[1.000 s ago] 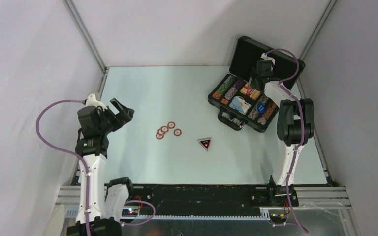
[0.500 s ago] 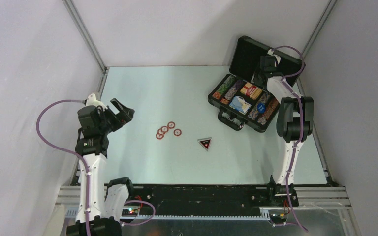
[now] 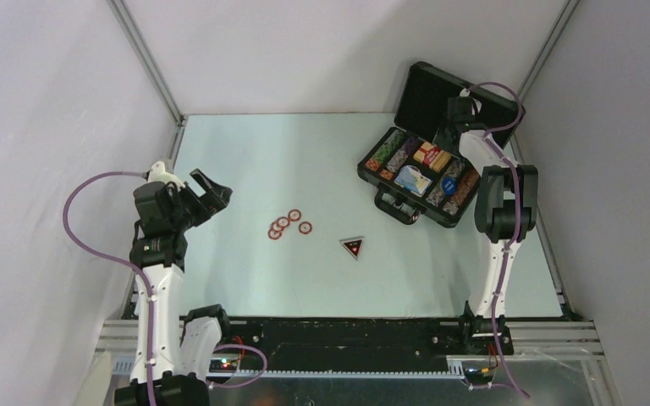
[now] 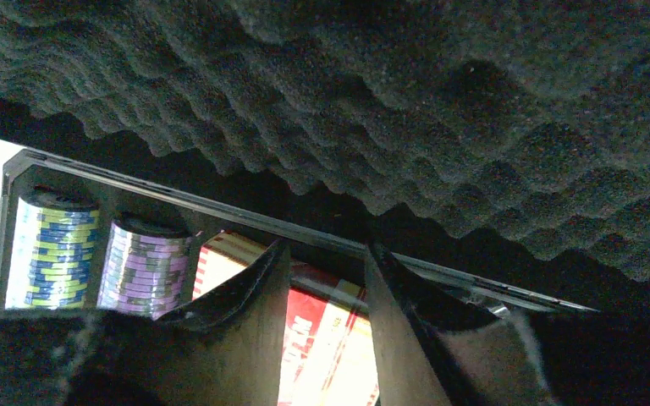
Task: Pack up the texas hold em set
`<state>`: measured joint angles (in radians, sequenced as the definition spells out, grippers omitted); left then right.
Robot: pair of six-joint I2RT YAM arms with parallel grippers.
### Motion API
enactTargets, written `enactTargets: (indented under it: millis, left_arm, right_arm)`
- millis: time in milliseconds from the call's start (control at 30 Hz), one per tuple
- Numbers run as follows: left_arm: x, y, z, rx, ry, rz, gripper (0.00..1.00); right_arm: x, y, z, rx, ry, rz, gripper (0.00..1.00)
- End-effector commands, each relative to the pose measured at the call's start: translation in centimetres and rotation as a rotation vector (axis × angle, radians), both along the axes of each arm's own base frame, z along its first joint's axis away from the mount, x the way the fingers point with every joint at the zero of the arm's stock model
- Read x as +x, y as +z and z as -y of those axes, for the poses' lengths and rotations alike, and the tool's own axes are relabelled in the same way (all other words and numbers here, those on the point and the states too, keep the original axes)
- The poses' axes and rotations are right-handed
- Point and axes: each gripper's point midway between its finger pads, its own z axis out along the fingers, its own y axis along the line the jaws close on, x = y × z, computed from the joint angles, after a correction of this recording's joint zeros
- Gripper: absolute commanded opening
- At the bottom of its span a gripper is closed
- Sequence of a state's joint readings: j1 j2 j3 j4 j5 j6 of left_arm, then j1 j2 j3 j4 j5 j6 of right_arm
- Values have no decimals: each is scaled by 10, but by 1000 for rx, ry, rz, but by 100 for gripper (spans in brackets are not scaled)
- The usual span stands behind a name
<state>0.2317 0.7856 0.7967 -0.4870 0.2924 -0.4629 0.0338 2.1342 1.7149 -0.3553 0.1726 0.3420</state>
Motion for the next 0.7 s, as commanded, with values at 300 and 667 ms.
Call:
enactTargets:
  millis: [300,667]
  left_arm:
    - [3,2,-1,-6,1,25,97]
    - [2,3,-1,-7,-1,26,97]
  right_arm:
    - [-11,-4,-17,75,115,-71,39]
    - [-22,-10,-34,132,230,-143,38]
